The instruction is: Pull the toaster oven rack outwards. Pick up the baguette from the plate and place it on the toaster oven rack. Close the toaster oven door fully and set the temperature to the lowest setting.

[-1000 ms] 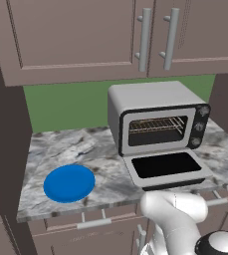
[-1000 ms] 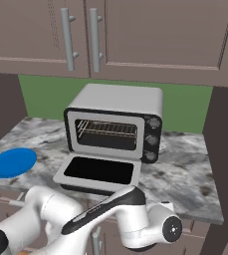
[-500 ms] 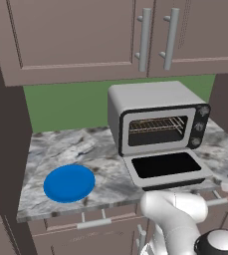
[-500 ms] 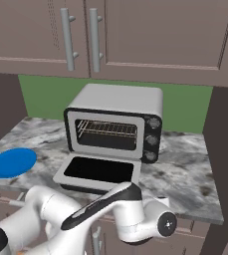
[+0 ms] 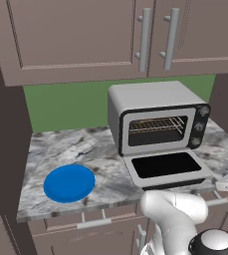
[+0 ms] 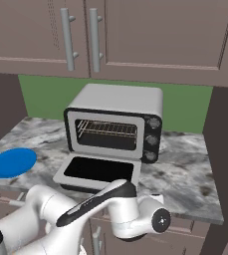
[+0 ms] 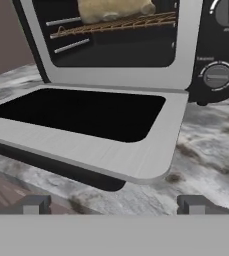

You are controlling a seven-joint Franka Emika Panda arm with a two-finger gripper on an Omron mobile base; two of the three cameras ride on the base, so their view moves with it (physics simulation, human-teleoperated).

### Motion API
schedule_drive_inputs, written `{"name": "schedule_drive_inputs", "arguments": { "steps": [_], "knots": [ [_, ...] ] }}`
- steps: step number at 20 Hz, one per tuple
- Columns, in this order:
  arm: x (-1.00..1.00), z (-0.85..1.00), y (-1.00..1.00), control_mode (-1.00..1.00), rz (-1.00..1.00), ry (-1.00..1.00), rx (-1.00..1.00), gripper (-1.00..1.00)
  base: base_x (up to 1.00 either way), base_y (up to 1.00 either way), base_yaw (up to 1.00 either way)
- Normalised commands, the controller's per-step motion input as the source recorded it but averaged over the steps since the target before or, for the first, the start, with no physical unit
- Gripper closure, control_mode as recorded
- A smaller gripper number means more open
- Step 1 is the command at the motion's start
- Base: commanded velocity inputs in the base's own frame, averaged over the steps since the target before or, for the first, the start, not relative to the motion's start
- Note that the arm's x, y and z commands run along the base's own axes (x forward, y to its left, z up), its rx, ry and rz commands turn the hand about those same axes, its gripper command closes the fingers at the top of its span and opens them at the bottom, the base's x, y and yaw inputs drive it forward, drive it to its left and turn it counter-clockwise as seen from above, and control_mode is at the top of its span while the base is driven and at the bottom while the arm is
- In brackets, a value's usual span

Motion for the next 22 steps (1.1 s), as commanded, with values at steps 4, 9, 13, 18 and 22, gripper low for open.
{"name": "schedule_drive_inputs", "arguments": {
  "steps": [4,9,13,18,22],
  "knots": [
    [-0.06,0.0,0.15,-1.0,0.0,0.0,0.0,-1.0,0.0,0.0,0.0],
    [0.12,0.0,0.1,-1.0,0.04,-0.05,0.0,-1.0,0.0,0.0,0.0],
    [0.26,-0.28,0.0,-1.0,0.03,-0.05,0.0,-1.0,0.0,0.0,0.0],
    [0.13,-0.36,-0.02,-1.0,0.04,-0.08,0.03,-1.0,0.0,0.0,0.0],
    [0.13,-0.08,-0.1,-1.0,0.04,-0.03,0.02,-1.0,0.0,0.0,0.0]
  ]
}}
